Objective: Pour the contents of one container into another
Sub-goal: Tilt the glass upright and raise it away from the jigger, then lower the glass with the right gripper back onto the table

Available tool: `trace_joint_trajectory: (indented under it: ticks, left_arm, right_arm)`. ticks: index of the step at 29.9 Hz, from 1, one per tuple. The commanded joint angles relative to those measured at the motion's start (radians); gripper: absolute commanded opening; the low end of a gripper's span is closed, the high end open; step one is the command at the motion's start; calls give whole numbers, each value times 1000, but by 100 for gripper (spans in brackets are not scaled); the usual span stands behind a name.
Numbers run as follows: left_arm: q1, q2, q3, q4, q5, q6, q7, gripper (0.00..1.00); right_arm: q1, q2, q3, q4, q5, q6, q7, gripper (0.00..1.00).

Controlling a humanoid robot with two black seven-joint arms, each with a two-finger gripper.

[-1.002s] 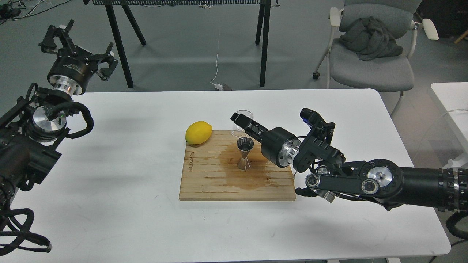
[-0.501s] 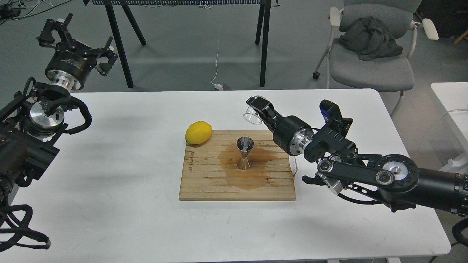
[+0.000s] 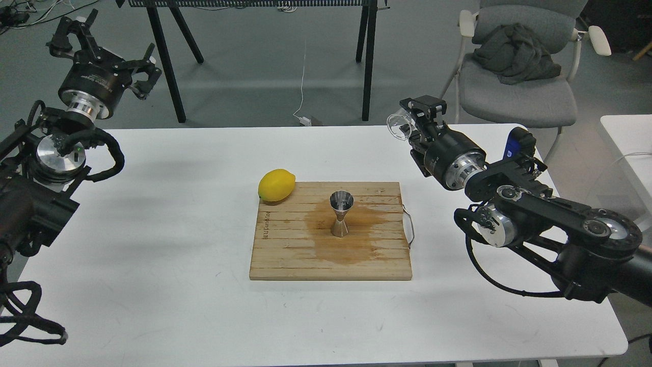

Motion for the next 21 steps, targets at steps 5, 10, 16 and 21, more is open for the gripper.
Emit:
trace_joint_trajectory:
  ticks: [5,10,16,21]
  left_arm:
    - [-1,-12,-1,-3,-1,1,-2,100]
    - [-1,-6,-1,-8,-1,1,0,100]
    - [-1,-4,-1,-8,-1,0,0,100]
    - [0,-6,0,-8,0,-2,-2,100]
  right_arm:
    - [-175,0,232,19,109,29,0,32]
    - [-320,0,449,8,246,186,-17,32]
    - [-466,3,587,-44,366,322,-38,32]
    - [-518,16,608,-223,540,464,-51,32]
